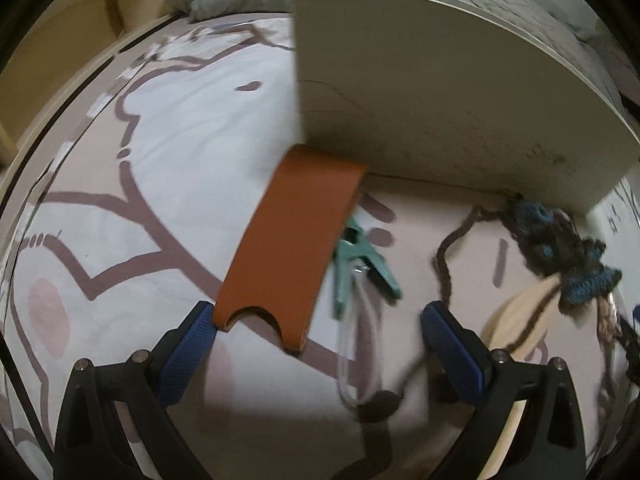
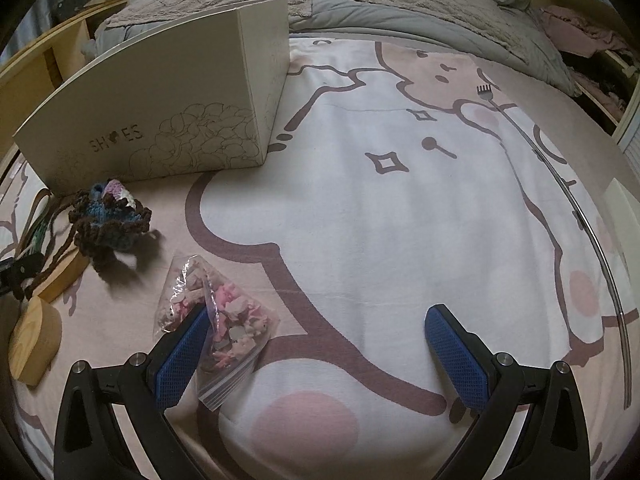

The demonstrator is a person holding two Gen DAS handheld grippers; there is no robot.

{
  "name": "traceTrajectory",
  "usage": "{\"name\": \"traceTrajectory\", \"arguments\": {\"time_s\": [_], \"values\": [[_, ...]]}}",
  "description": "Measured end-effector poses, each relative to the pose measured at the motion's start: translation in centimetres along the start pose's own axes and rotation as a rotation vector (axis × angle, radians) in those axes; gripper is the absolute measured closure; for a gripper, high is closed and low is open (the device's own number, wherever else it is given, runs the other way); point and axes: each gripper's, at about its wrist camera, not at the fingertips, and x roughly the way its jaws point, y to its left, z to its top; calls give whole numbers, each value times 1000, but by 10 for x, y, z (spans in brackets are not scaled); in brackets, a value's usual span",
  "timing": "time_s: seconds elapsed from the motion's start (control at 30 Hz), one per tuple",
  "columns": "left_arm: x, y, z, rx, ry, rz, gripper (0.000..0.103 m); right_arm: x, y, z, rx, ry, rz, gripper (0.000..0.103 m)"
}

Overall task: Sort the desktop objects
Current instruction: 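Align the left gripper fingers around the brown leather strip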

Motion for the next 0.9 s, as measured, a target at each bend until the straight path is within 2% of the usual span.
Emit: {"name": "traceTrajectory", "arguments": {"time_s": [0.1, 0.27, 0.4, 0.43, 0.57, 0.73, 0.83, 0.9], "values": [[-3, 1, -1, -1, 5, -12, 0, 0, 0, 1, 1, 0, 2, 0], [-23, 20, 4, -64, -14, -42, 0, 0, 0, 1, 0, -1, 2, 0], [-35, 34, 9, -64, -52, 33, 0, 1, -1, 2, 4, 1, 6, 0], [-34, 39, 10, -64, -50, 60, 0, 1, -1, 2, 4, 2, 6, 0], [-21, 49, 10, -82, 2, 85, 0, 1, 0, 2, 4, 2, 7, 0], [-4, 39, 4, -23, 55, 102, 0, 2, 0, 2, 5, 4, 9, 0], [-2, 32, 3, -9, 46, 100, 0, 2, 0, 2, 4, 3, 9, 0], [-2, 30, 4, -20, 35, 70, 0, 3, 1, 2, 1, 4, 8, 0]]}}
